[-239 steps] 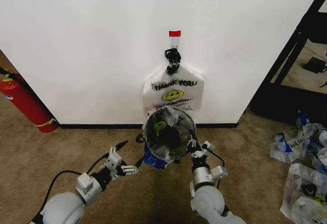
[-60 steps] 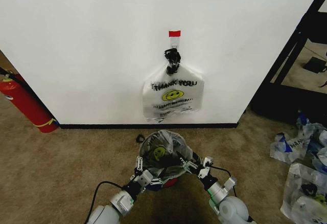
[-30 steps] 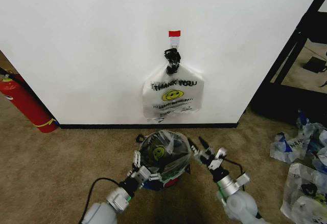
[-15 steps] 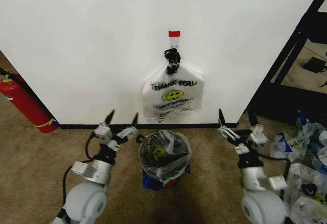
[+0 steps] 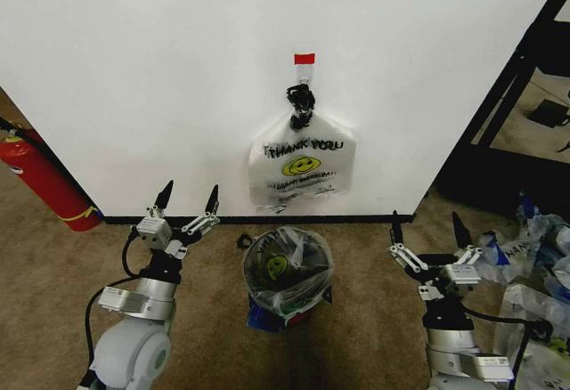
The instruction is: Pick up the garbage bag from the wall and place it over the trash bin.
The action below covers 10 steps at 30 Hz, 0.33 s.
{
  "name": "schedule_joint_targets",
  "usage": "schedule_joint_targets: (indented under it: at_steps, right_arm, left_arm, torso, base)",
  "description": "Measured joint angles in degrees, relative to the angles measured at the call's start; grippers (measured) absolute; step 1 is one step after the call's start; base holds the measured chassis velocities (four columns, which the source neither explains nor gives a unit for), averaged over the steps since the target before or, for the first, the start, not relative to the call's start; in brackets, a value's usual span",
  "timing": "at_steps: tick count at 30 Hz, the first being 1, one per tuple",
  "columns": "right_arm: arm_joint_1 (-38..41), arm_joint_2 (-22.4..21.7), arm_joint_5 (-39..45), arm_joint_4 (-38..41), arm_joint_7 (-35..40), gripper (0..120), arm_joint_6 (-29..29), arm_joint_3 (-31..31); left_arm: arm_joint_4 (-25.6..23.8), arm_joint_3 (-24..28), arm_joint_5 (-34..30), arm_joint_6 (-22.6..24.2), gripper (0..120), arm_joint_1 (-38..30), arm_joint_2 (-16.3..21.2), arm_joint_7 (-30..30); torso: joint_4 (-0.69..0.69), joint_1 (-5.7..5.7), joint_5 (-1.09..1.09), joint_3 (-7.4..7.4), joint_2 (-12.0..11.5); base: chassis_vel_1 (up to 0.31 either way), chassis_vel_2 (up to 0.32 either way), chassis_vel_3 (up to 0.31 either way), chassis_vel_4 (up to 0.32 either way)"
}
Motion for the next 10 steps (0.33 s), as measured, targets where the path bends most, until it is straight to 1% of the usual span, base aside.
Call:
schedule_joint_targets:
  at_steps: [3, 4, 6, 8, 10]
  right_arm:
    - [1.4, 0.4, 0.4, -1.4, -0.2, 100, -0.2, 0.0]
    - [2.1, 0.6, 0.4, -1.9, -0.2, 100, -0.3, -0.2]
    - [2.6, 0.8, 0.5, -2.5, -0.3, 100, -0.3, -0.5]
    - [3.0, 1.1, 0.3, -3.1, -0.6, 100, -0.3, -1.0]
    - [2.9, 1.0, 0.3, -3.0, -0.8, 100, -0.3, -1.2]
  left_arm:
    - [-0.3, -2.0, -1.3, 0.5, 100, 0.6, 0.0, 0.0]
    - [-0.4, -2.5, -1.4, 0.5, 100, 0.9, -0.2, 0.1]
    - [-0.5, -2.8, -1.6, 0.6, 100, 1.2, -0.4, 0.1]
    - [-0.6, -3.0, -2.0, 0.6, 100, 1.6, -1.0, 0.2]
    - [-0.7, -3.0, -1.9, 0.4, 100, 1.9, -1.4, 0.7]
  torso:
    - [0.02, 0.0, 0.0, 0.0, 0.0]
    - [0.05, 0.0, 0.01, 0.0, 0.0]
    - [0.06, 0.0, 0.02, 0.0, 0.0]
    - [0.02, 0.0, 0.01, 0.0, 0.0]
    - [0.02, 0.0, 0.01, 0.0, 0.0]
  base:
    - [0.0, 0.0, 0.0, 0.0]
    - [0.0, 0.0, 0.0, 0.0]
    - [0.0, 0.0, 0.0, 0.0]
    - [0.0, 0.0, 0.0, 0.0]
    - [0.0, 0.0, 0.0, 0.0]
